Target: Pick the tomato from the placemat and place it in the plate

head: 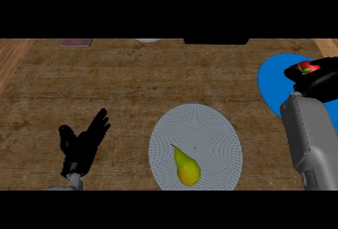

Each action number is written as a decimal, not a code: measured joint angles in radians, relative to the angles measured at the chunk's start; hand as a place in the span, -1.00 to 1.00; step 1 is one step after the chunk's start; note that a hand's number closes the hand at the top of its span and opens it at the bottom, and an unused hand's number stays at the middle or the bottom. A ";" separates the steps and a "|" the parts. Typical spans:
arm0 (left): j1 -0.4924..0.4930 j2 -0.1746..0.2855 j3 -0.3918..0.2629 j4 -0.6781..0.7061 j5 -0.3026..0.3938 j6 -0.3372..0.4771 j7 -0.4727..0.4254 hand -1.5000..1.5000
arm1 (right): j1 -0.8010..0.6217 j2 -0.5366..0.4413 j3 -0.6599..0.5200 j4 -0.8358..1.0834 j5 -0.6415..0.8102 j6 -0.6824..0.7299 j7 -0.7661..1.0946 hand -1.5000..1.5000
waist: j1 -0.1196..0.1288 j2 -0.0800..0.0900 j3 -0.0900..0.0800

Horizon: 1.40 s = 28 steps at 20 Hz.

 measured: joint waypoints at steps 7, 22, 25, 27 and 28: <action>-0.017 0.011 0.019 0.006 0.017 -0.023 0.018 0.00 | 0.004 -0.139 -0.028 0.176 -0.253 -0.132 -0.187 1.00 | 0.003 0.001 0.000; -0.014 -0.011 0.006 0.010 -0.003 -0.012 -0.009 0.00 | 0.028 -0.208 -0.188 0.286 -0.832 0.082 -0.693 -1.00 | 0.011 0.007 0.006; -0.008 -0.013 0.004 0.000 -0.006 -0.005 0.001 0.00 | 0.035 -0.196 -0.232 0.231 -0.942 0.064 -0.835 -1.00 | 0.011 0.006 0.006; -0.004 -0.015 0.006 -0.002 -0.008 -0.001 -0.001 0.00 | 0.057 -0.177 -0.266 0.187 -1.028 0.058 -0.935 -1.00 | 0.007 0.004 0.005; -0.003 -0.012 0.006 0.000 -0.008 -0.004 -0.002 0.00 | 0.065 -0.175 -0.286 0.175 -1.071 0.062 -0.981 -1.00 | 0.006 0.005 0.005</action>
